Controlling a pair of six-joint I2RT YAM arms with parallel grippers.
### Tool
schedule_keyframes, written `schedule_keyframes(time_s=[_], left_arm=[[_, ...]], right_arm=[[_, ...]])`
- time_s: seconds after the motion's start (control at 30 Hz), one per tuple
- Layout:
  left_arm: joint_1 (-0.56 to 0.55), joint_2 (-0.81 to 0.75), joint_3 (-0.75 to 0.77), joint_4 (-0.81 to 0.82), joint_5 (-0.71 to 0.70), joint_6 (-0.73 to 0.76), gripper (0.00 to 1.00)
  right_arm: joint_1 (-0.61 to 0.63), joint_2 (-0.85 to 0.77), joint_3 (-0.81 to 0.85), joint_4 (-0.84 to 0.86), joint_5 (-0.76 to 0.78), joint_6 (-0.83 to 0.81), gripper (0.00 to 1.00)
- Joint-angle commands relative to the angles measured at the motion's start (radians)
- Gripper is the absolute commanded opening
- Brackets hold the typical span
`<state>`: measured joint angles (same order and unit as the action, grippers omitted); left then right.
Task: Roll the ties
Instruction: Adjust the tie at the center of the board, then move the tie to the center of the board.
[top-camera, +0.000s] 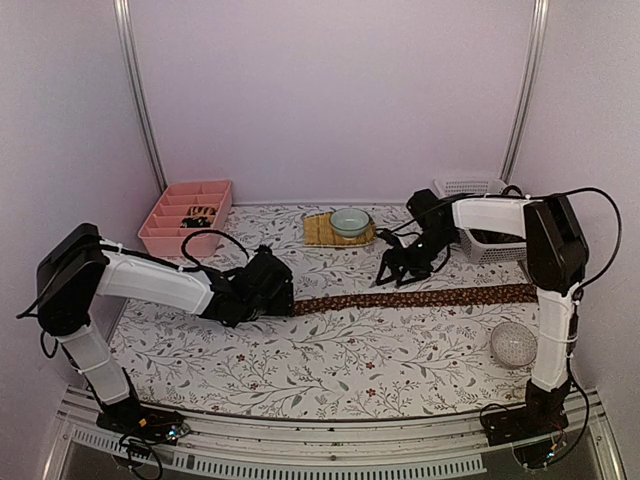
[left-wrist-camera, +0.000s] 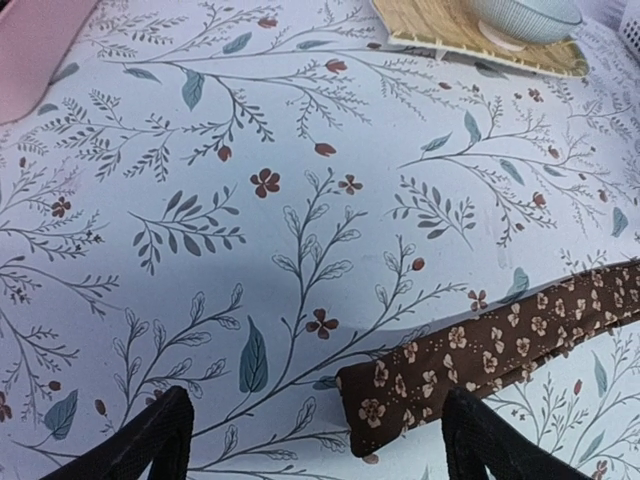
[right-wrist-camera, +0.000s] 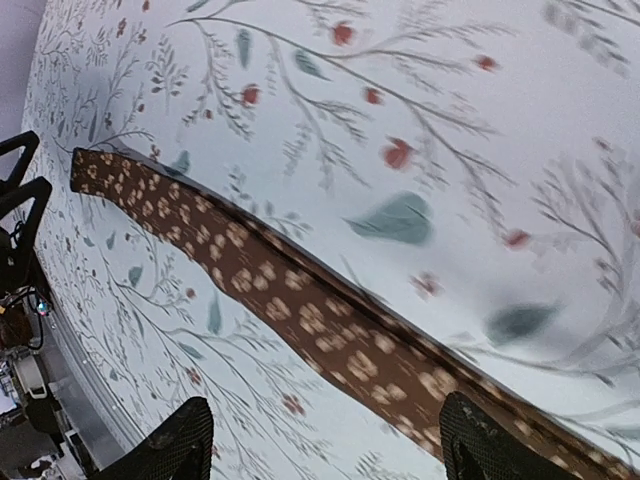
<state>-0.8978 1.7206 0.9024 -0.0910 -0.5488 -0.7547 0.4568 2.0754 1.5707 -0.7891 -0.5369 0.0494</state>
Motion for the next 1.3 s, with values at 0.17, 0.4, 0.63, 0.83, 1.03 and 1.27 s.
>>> schedule_keyframes(time_s=[0.17, 0.4, 0.63, 0.83, 1.03, 1.27], left_arm=[[0.015, -0.030, 0.001, 0.068, 0.014, 0.077, 0.88], [0.015, -0.032, 0.007, 0.082, 0.019, 0.091, 0.89], [0.016, -0.053, -0.004, 0.074, 0.006, 0.083, 0.89], [0.023, -0.078, -0.015, 0.062, -0.006, 0.090, 0.89], [0.039, -0.094, -0.026, 0.065, -0.010, 0.100, 0.89], [0.055, -0.107, -0.042, 0.070, -0.005, 0.106, 0.90]], right_arm=[[-0.286, -0.444, -0.254, -0.081, 0.173, -0.211, 0.78], [-0.453, -0.426, -0.342, -0.031, 0.217, -0.245, 0.78], [-0.490, -0.350, -0.399, 0.030, 0.247, -0.261, 0.78], [-0.536, -0.291, -0.444, 0.079, 0.289, -0.269, 0.78], [-0.589, -0.231, -0.477, 0.127, 0.341, -0.292, 0.78], [-0.635, -0.235, -0.536, 0.149, 0.403, -0.330, 0.78]])
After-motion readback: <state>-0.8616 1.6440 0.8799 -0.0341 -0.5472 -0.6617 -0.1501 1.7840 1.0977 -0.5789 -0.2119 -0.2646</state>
